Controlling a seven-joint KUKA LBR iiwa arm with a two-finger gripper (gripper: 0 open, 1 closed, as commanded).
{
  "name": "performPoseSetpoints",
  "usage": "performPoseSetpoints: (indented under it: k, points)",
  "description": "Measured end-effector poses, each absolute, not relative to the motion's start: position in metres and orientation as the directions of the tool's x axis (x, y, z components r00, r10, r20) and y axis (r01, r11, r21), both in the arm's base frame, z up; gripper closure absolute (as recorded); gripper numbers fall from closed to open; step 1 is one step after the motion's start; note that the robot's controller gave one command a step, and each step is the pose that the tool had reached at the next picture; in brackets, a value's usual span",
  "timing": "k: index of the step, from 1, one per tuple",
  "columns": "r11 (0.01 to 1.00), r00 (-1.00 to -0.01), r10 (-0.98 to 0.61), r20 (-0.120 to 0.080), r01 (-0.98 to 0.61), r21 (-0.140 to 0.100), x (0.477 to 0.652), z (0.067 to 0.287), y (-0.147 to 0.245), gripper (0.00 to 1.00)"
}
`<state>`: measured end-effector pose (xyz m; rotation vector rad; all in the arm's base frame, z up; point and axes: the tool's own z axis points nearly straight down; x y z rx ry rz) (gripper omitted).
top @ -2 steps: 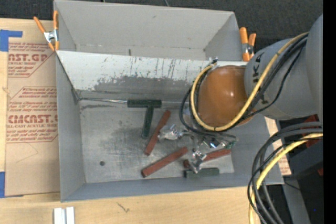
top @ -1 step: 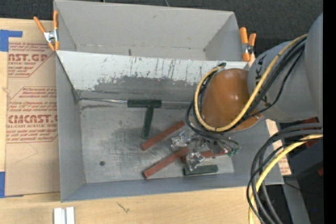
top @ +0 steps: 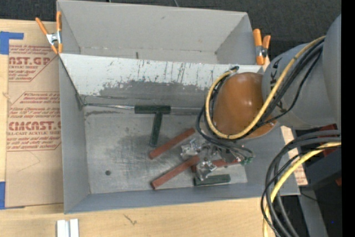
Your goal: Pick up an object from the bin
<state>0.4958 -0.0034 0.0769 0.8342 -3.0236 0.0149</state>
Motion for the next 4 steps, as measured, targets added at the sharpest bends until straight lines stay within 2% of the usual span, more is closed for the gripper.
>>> performPoseSetpoints:
  k: [1,2,3,4]
  points:
    - [0.859,-0.859,-0.511,0.004,-0.511,-0.007,0.496,0.083,-0.004,1.0]
    - [0.859,-0.859,-0.512,-0.009,-0.511,-0.007,0.498,0.092,-0.002,1.0]
    - [0.859,-0.859,-0.513,0.005,-0.513,0.003,0.494,0.107,-0.001,1.0]
    - [0.859,-0.859,-0.512,-0.003,-0.512,-0.001,0.497,0.138,-0.001,1.0]
